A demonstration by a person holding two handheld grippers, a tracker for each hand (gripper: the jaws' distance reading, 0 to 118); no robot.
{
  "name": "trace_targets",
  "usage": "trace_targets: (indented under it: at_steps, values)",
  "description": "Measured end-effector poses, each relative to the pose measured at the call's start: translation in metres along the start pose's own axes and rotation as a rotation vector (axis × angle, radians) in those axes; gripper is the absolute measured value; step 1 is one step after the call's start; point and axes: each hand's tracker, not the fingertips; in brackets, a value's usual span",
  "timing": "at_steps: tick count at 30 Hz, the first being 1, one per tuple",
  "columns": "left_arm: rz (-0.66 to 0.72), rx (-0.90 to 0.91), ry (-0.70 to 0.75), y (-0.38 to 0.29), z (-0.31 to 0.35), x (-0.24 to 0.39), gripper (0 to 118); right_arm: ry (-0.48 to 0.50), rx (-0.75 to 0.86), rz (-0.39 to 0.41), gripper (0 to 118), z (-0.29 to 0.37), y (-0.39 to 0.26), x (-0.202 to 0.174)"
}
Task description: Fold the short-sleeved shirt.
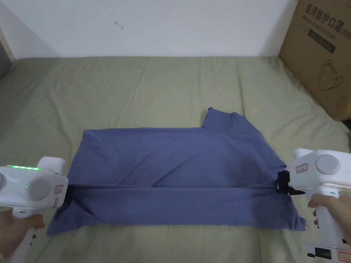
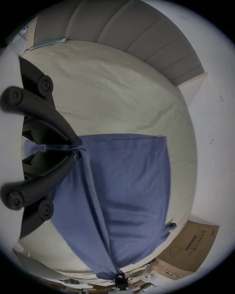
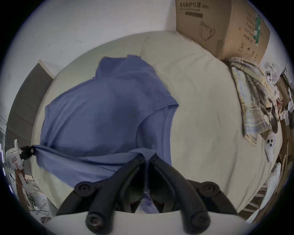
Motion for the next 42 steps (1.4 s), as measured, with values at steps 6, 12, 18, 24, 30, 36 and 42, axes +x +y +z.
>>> trace_targets:
  at_steps: [6, 12, 18, 24, 30, 36, 42]
  values:
    - [0.096, 0.005, -0.019, -0.013, -0.008, -0.004, 96, -0.044, 0.030, 0.054, 65, 0.006, -0.010, -0.008]
    - [0.126, 0.082, -0.033, -0.035, 0.046, -0.017, 96, -0.003, 0.122, 0.063, 62, 0.046, -0.029, -0.012]
    - [0.196, 0.116, -0.128, -0.081, 0.089, -0.014, 0, 0.041, 0.189, 0.072, 1, 0.076, -0.071, -0.023]
    - [0.208, 0.063, -0.122, -0.119, 0.076, 0.002, 0, 0.055, 0.129, 0.109, 1, 0.059, -0.115, -0.036]
    - [0.241, 0.058, -0.097, -0.102, 0.055, -0.014, 81, 0.066, 0.095, 0.108, 1, 0.045, -0.121, -0.039]
    - [0.336, 0.023, -0.126, -0.090, 0.012, -0.030, 68, 0.053, 0.075, 0.126, 1, 0.041, -0.121, -0.035]
    - [0.278, 0.064, -0.006, -0.088, 0.017, -0.019, 1, 0.046, 0.059, 0.093, 1, 0.040, -0.130, -0.027]
